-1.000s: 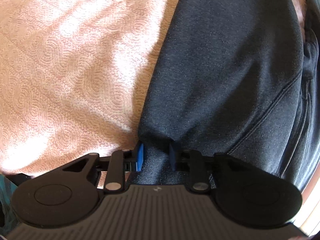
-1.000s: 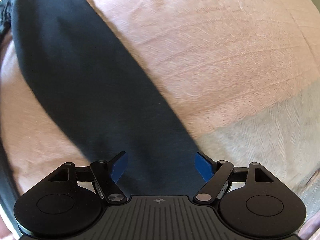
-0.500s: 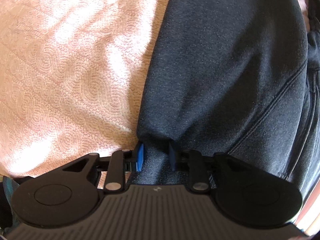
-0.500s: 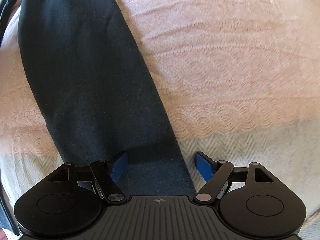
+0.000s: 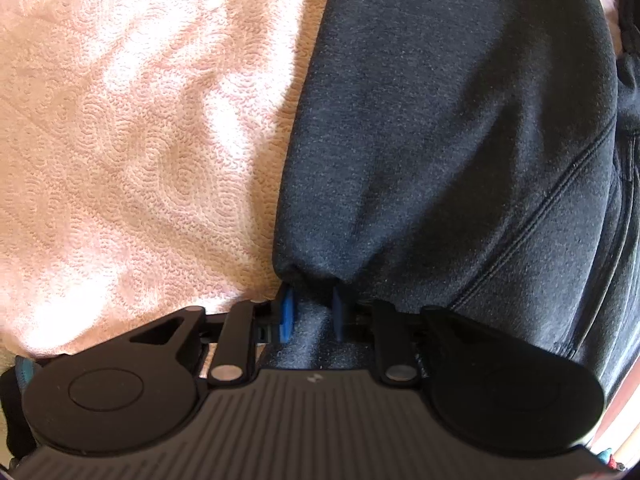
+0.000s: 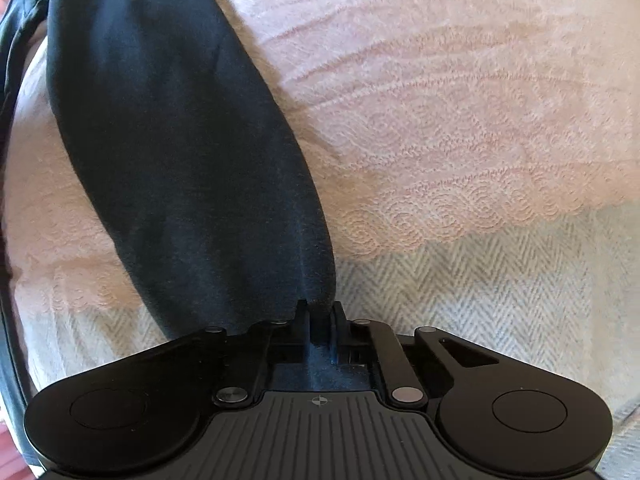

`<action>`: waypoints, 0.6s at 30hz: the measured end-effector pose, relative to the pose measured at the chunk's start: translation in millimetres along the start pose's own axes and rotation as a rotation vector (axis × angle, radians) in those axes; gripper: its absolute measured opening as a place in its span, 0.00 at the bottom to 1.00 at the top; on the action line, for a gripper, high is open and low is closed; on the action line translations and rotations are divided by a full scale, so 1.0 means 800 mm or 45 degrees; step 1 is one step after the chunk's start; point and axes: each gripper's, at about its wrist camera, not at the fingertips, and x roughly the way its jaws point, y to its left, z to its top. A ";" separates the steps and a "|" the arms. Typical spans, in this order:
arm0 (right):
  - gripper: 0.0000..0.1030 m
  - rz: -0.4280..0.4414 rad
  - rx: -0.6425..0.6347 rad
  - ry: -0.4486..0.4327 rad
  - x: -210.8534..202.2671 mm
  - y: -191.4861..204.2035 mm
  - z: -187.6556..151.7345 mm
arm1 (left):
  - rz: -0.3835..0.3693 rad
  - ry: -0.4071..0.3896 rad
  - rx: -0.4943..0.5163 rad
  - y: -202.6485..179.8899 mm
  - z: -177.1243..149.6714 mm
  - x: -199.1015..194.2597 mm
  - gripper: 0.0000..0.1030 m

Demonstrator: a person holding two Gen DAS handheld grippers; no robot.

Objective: Fold clothes
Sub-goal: 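Lift the navy trousers with both grippers and lay one leg onto the other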

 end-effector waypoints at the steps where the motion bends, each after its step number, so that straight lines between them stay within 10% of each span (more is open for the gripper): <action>1: 0.07 -0.015 0.000 -0.006 -0.004 0.004 0.000 | 0.010 -0.001 -0.010 -0.001 -0.003 -0.001 0.07; 18: 0.06 -0.272 0.099 -0.086 -0.087 0.150 -0.044 | 0.323 -0.222 -0.058 -0.089 -0.057 -0.089 0.02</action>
